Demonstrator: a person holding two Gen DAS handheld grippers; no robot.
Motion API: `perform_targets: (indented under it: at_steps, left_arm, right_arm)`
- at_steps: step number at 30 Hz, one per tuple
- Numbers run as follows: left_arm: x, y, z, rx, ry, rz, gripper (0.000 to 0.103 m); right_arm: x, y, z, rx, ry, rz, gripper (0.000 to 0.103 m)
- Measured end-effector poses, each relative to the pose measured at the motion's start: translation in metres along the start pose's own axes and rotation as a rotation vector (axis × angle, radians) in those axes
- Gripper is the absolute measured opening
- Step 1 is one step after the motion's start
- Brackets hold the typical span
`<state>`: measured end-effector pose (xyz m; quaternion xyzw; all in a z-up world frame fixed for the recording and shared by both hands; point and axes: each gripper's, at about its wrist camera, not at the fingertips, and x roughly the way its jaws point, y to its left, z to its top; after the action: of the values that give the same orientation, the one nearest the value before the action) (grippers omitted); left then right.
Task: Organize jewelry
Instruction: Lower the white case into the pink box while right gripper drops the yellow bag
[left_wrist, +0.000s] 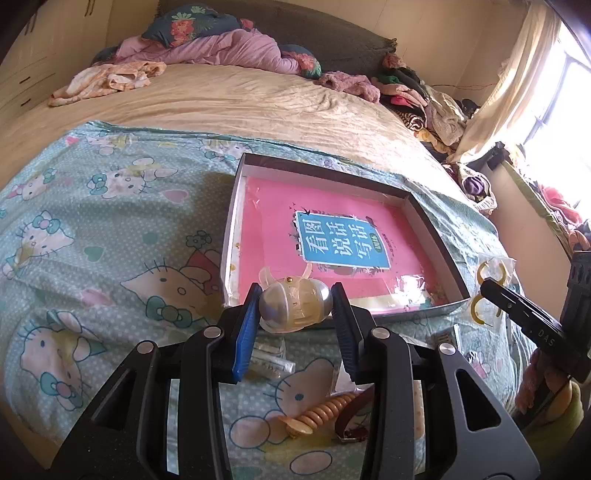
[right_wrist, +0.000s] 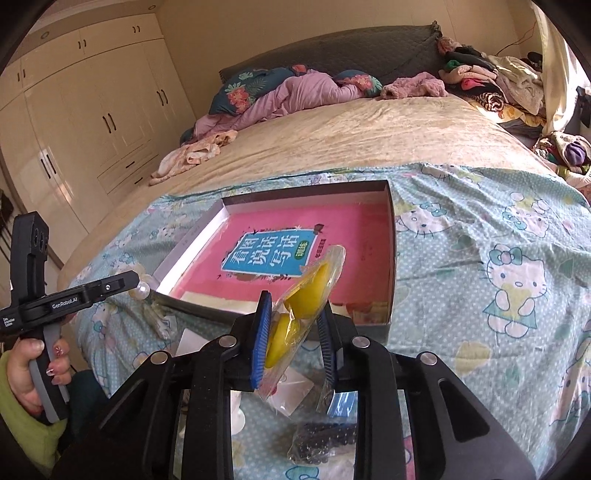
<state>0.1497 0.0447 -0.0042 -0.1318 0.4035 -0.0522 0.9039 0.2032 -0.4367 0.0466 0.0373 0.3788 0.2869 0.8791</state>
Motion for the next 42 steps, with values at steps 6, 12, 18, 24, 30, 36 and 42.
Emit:
perform_targets:
  at_steps: [6, 12, 18, 24, 30, 36, 42]
  left_arm:
    - [0.015, 0.001, 0.015, -0.012, 0.0, 0.011, 0.03]
    - [0.04, -0.004, 0.026, 0.012, 0.009, 0.053, 0.03]
    - [0.065, -0.002, 0.028, 0.03, 0.023, 0.116, 0.03]
    - [0.077, 0.0, 0.025, 0.018, 0.043, 0.115, 0.03]
    - [0.082, -0.004, 0.022, 0.022, 0.055, 0.113, 0.03]
    - [0.079, -0.006, 0.021, 0.022, 0.053, 0.109, 0.039]
    - [0.074, -0.007, 0.02, 0.026, 0.047, 0.114, 0.052]
  right_arm:
    - [0.009, -0.008, 0.017, 0.003, -0.031, -0.017, 0.023]
    - [0.029, -0.022, 0.026, 0.021, -0.019, -0.056, 0.023]
    - [0.051, -0.031, 0.028, 0.031, 0.021, -0.072, 0.023]
    - [0.069, -0.034, 0.026, 0.025, 0.07, -0.073, 0.023]
    - [0.083, -0.036, 0.021, 0.019, 0.107, -0.082, 0.024]
    - [0.084, -0.037, 0.02, 0.024, 0.113, -0.08, 0.026]
    - [0.076, -0.038, 0.018, 0.031, 0.108, -0.081, 0.034]
